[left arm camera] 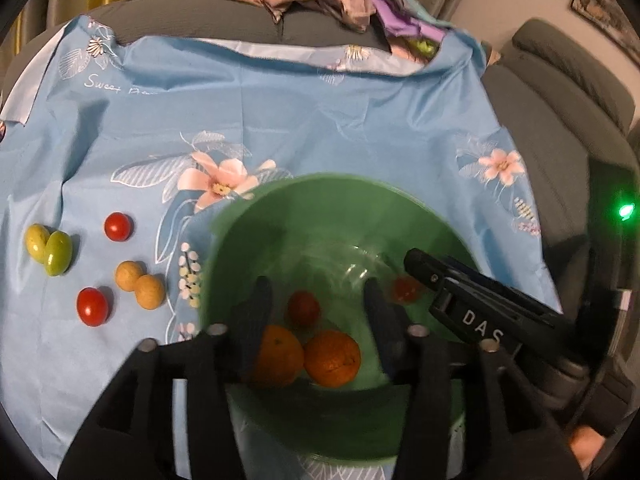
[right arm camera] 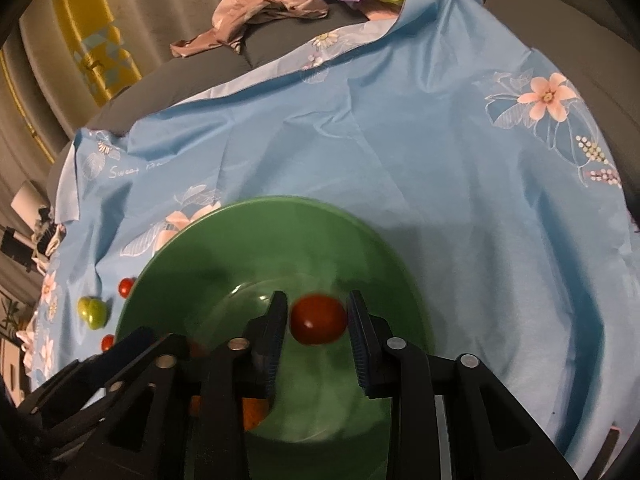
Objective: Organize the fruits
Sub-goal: 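Open the right tool to drop the tomato while the left tool drops its tomato into the bowl, then grasp another red tomato with the right tool while the left tool grasps a red tomato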
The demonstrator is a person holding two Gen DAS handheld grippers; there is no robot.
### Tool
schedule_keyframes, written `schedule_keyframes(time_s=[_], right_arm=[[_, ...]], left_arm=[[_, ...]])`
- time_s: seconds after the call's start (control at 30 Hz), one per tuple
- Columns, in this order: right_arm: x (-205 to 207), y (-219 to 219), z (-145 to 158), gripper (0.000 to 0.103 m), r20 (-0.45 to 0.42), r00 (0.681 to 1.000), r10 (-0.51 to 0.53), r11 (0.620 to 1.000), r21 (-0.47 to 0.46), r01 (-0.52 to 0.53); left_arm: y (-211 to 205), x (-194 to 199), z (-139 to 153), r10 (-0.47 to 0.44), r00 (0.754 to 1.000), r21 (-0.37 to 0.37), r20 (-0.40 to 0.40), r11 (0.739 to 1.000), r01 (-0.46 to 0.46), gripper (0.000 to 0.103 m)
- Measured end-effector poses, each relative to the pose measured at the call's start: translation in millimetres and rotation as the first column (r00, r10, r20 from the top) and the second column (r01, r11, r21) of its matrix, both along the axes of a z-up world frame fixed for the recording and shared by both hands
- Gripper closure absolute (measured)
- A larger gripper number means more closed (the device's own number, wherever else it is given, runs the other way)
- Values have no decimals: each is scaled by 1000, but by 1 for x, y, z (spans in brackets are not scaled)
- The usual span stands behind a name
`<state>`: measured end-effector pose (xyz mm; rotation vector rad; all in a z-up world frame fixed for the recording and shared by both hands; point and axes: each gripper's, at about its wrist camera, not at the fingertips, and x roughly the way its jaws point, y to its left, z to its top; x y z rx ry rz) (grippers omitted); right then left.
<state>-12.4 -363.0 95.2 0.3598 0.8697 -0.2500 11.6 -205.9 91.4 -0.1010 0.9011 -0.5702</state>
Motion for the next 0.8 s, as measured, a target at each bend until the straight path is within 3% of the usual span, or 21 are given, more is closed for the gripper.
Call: schedule_keyframes(time_s=[0.07, 0.27, 0.4, 0.53, 0.63, 0.73, 0.8], right_arm=[[-3, 0, 4, 55, 21, 1000, 0, 1000, -4, 0], [-10, 11, 20, 55, 107, 994, 19, 999, -30, -16], [-9, 26, 28, 55, 141, 988, 54, 998, -31, -50], [-6, 48, 35, 55, 172, 980, 101, 995, -31, -97], [-2, 67, 39, 55, 190, 972, 135, 991, -2, -137], [3, 93, 43, 55, 212, 958, 193, 978, 37, -205], [7, 115, 43, 55, 212, 944, 252, 963, 40, -266]], left_arm=[[12, -4, 8, 5, 1000, -41, 4, 999, -5, 36], [76, -18, 30, 84, 996, -122, 35, 989, -79, 33], [137, -16, 31, 182, 983, -101, 38, 979, -177, 33], [199, -8, 28, 317, 946, -9, 70, 948, -317, 33], [236, 1, 18, 364, 928, 15, 73, 930, -366, 34], [264, 4, -3, 393, 919, -57, 42, 919, -390, 35], [271, 12, -22, 400, 916, -57, -24, 914, -401, 38]])
